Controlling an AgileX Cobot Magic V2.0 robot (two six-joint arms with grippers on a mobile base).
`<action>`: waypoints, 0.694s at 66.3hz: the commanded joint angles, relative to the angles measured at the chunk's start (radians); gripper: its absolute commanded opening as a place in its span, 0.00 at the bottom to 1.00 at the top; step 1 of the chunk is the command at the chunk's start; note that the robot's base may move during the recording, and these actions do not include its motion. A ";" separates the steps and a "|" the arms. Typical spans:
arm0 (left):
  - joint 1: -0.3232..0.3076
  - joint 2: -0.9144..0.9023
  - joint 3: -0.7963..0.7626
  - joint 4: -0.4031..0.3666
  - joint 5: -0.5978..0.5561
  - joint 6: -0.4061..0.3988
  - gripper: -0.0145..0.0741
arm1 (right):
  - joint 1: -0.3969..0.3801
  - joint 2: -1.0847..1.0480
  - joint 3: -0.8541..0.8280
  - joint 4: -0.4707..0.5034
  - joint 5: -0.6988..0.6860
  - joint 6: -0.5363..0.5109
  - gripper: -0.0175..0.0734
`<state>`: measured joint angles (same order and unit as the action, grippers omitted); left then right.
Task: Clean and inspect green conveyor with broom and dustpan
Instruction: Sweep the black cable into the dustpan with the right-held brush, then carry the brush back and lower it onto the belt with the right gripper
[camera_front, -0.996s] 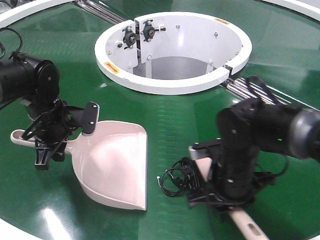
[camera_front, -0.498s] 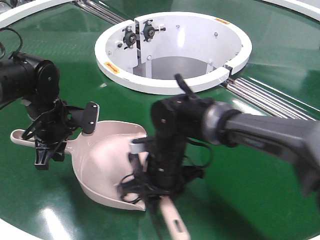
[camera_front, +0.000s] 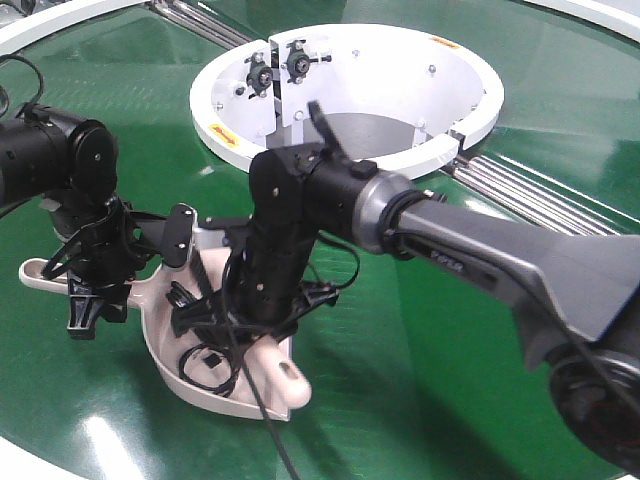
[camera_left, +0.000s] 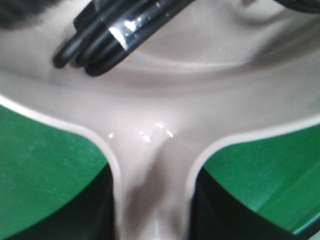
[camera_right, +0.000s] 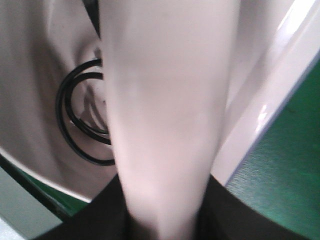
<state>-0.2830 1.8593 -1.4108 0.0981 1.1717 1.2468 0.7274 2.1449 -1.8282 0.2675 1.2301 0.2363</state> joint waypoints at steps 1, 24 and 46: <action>-0.002 -0.049 -0.030 -0.005 -0.005 -0.010 0.16 | -0.025 -0.111 -0.034 -0.058 0.056 -0.025 0.19; -0.002 -0.049 -0.030 -0.005 -0.005 -0.010 0.16 | -0.197 -0.349 0.214 -0.267 0.056 -0.101 0.19; -0.002 -0.049 -0.030 -0.005 -0.005 -0.010 0.16 | -0.496 -0.557 0.556 -0.359 -0.081 -0.149 0.19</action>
<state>-0.2830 1.8593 -1.4108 0.0973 1.1717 1.2468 0.3037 1.6703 -1.3222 -0.0715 1.2031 0.1152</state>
